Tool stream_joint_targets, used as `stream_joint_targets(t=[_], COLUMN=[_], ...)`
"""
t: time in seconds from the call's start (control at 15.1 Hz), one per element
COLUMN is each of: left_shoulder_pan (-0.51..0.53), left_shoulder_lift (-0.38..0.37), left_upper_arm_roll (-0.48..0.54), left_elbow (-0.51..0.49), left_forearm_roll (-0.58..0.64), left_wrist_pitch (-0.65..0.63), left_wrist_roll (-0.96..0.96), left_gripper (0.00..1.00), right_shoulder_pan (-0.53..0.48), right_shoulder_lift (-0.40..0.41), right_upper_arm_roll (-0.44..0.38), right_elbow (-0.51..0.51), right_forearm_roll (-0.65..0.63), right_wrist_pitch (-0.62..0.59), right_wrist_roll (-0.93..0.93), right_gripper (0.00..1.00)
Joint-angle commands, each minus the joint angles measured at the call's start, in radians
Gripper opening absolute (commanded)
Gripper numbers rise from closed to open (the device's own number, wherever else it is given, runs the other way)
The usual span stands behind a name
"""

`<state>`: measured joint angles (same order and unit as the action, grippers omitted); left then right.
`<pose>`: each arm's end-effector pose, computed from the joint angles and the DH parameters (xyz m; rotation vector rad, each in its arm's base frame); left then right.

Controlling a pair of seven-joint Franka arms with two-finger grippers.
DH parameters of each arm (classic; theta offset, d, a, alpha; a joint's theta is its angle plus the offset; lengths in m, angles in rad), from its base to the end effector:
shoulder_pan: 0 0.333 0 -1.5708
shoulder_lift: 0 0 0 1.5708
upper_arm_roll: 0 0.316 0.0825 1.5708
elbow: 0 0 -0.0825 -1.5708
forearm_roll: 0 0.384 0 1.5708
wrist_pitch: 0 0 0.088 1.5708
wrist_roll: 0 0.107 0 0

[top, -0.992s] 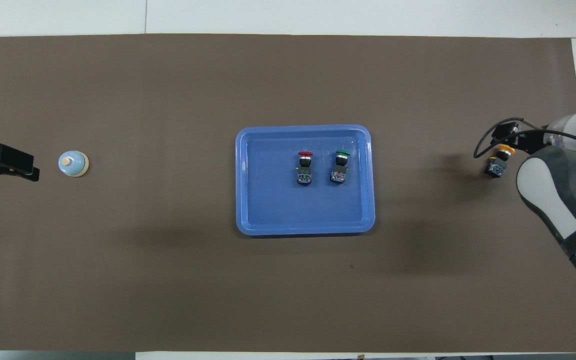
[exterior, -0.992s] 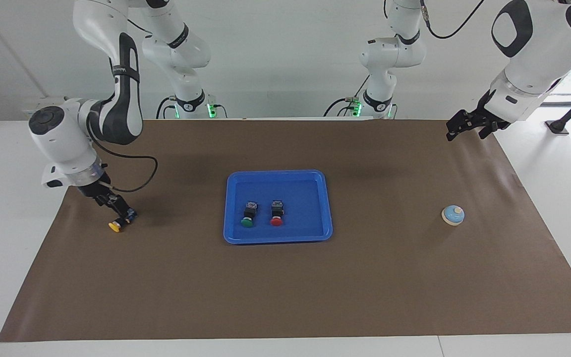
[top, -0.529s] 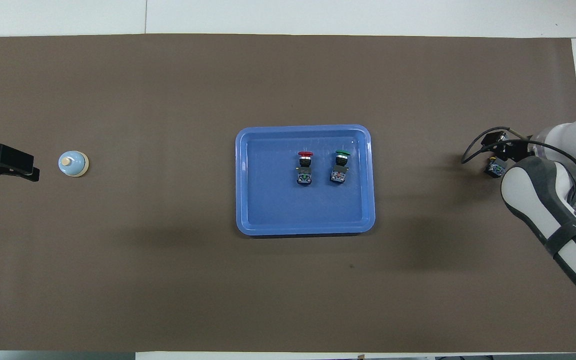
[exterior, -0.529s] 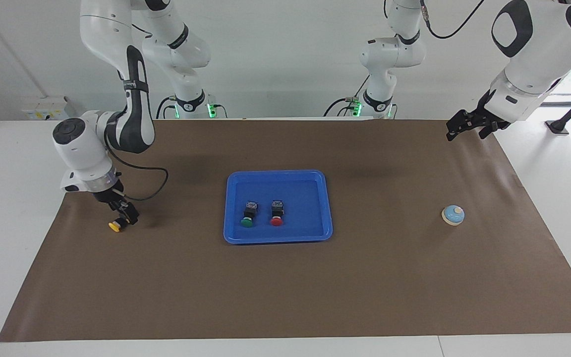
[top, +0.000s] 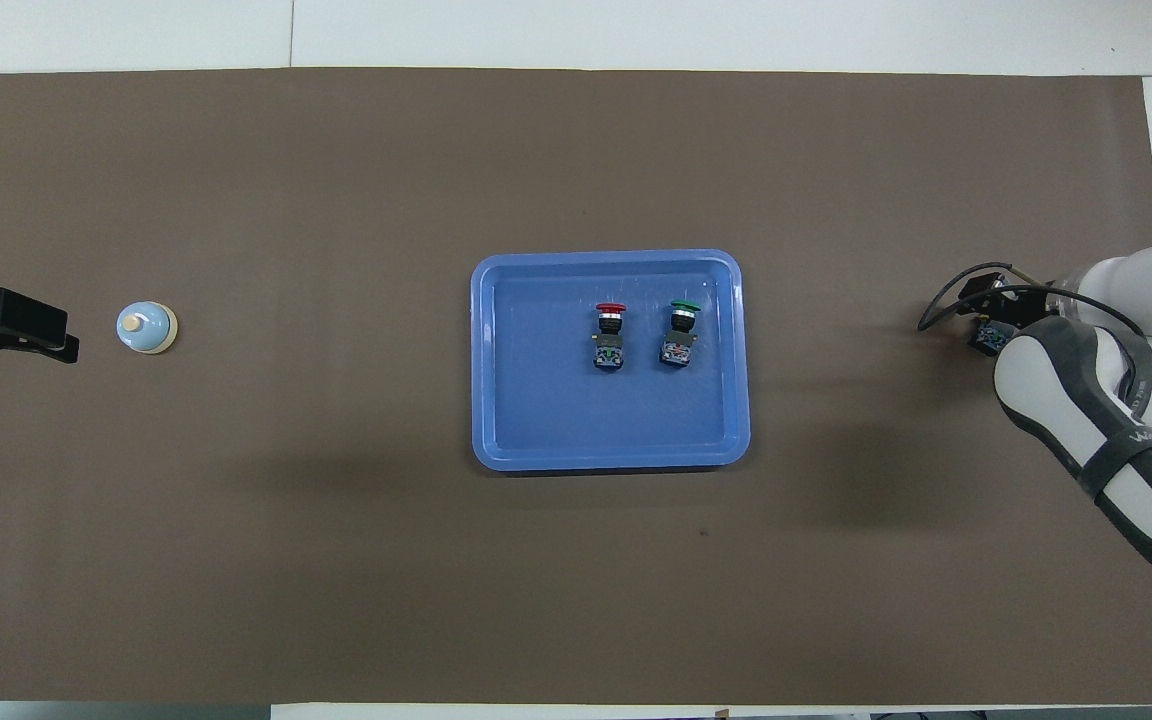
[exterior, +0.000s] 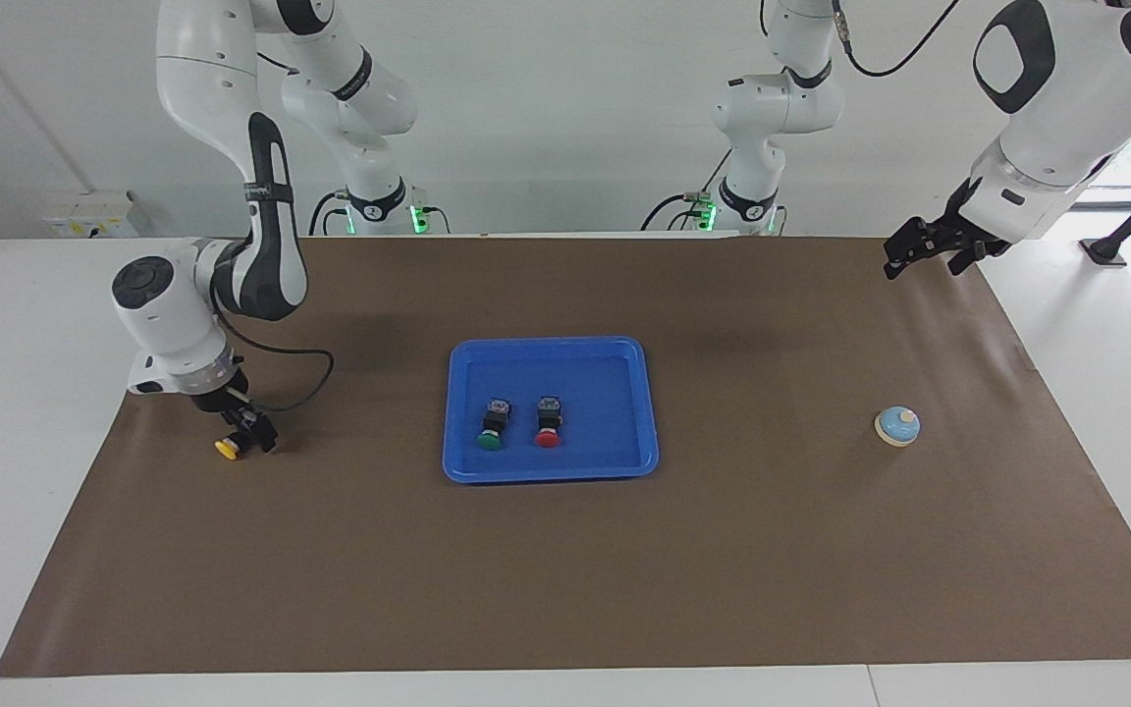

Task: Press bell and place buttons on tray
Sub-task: 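Move the right gripper to the yellow-capped button and grasp it, then carry the yellow button into the tray and release it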

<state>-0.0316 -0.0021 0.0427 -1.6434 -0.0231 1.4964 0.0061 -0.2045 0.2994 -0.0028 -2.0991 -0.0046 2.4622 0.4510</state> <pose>0.5423 0.0034 0.5859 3.1090 0.0077 -0.2253 0.5747 -0.1208 0.2825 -2.9695 1.0083 -0.0999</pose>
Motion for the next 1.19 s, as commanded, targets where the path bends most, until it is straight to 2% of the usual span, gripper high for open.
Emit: stream_joint_targets(t=[0.0, 0.4, 0.6, 0.79, 0.99, 1.12], left_shoulder_pan=[0.012, 0.012, 0.012, 0.012, 0.012, 0.012], left_shoulder_lift=[0.002, 0.002, 0.002, 0.002, 0.002, 0.002], left_upper_arm_roll=[-0.007, -0.007, -0.007, -0.007, -0.007, -0.007], left_elbow=[0.010, 0.010, 0.010, 0.010, 0.010, 0.010], left_forearm_roll=[0.000, 0.000, 0.000, 0.000, 0.000, 0.000], left_wrist_pitch=[-0.018, -0.018, -0.018, -0.018, -0.018, -0.018], left_wrist_roll=[-0.006, -0.006, -0.006, -0.006, -0.006, -0.006], left_gripper=[1.00, 1.00, 1.00, 1.00, 1.00, 1.00], right_shoulder_pan=[-0.004, 0.017, 0.068, 0.161, 0.269, 0.339], right_shoulder_lift=[-0.003, -0.006, -0.003, 0.010, 0.012, 0.015], right_upper_arm_roll=[0.011, 0.012, 0.015, 0.018, 0.021, 0.021], right_elbow=[-0.010, 0.020, 0.176, 0.350, 0.418, 0.458], right_forearm_roll=[0.000, 0.000, -0.005, 0.000, 0.014, 0.072], right_wrist_pitch=[0.000, -0.063, -0.248, -0.438, -0.485, -0.515], right_wrist_roll=[0.005, 0.023, 0.020, 0.015, 0.034, 0.089], right_gripper=[0.00, 0.00, 0.00, 0.00, 0.00, 0.00])
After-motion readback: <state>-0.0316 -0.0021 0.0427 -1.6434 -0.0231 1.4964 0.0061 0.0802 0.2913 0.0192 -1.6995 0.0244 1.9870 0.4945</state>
